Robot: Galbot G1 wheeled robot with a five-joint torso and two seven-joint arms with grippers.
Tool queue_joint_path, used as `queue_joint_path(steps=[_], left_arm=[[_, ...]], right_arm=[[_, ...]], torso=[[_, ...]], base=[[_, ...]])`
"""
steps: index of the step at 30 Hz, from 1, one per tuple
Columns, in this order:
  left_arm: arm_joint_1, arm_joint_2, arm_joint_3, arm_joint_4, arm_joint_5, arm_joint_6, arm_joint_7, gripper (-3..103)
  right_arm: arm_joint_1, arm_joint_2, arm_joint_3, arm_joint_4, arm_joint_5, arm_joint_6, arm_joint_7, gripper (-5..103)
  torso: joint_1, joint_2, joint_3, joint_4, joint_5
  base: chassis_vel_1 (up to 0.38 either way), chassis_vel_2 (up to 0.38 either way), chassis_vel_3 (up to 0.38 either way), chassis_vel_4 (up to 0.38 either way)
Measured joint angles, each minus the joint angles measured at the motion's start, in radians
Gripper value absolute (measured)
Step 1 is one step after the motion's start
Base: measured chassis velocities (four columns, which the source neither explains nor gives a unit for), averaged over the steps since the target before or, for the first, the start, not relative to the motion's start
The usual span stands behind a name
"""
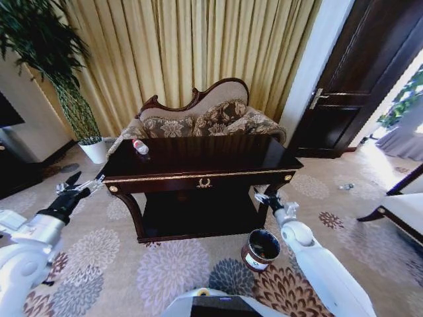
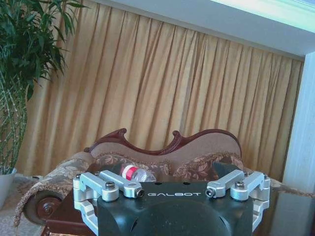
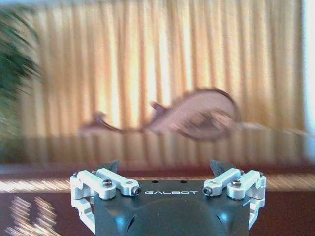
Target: Move to the front of the table and place the trash on the table into the trash bin.
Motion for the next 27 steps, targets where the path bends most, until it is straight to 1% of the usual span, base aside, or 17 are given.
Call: queue_joint_path(steps=[2, 5, 8, 10, 15, 19, 27], left_arm=[[0.000, -0.001, 0.000, -0.001, 0.003, 0.000, 0.000, 100], [0.005, 0.007, -0.015, -0.012, 0.016, -0.019, 0.000, 100], [0.005, 0.012, -0.021, -0.015, 0.016, -0.022, -0.001, 100], [0.005, 0.018, -0.027, -0.016, 0.016, -0.023, -0.002, 100], [0.005, 0.015, -0.024, -0.015, 0.017, -0.023, -0.003, 100], [0.005, 0.010, -0.015, -0.018, 0.022, -0.023, -0.003, 100], [0.002, 0.014, -0.014, -0.017, 0.023, -0.023, -0.003, 100]], right_arm=[[0.007, -0.003, -0.017, 0.019, 0.001, 0.001, -0.003, 100], [0.040, -0.009, -0.083, 0.074, 0.010, 0.003, -0.005, 100], [0.044, -0.010, -0.092, 0.086, 0.010, 0.001, 0.000, 100], [0.046, -0.012, -0.104, 0.114, 0.009, -0.011, 0.026, 100], [0.042, -0.016, -0.101, 0.128, 0.004, -0.024, 0.045, 100], [0.034, -0.021, -0.083, 0.129, -0.005, -0.030, 0.049, 100], [0.029, -0.019, -0.081, 0.123, -0.015, -0.031, 0.053, 100]], torso=[[0.000, 0.000, 0.000, 0.0001, 0.0000], [0.000, 0.000, 0.000, 0.0000, 0.0004], [0.000, 0.000, 0.000, -0.0001, 0.0004], [0.000, 0.000, 0.000, -0.0003, 0.0004], [0.000, 0.000, 0.000, -0.0002, 0.0004], [0.000, 0.000, 0.000, -0.0003, 0.0003], [0.000, 0.000, 0.000, -0.0002, 0.0005]], base=[[0.000, 0.000, 0.000, 0.000], [0.000, 0.000, 0.000, 0.000], [0.000, 0.000, 0.000, 0.000], [0.000, 0.000, 0.000, 0.000], [-0.019, 0.024, 0.012, -0.020], [-0.129, 0.108, 0.088, -0.098], [-0.178, 0.175, 0.197, -0.181]])
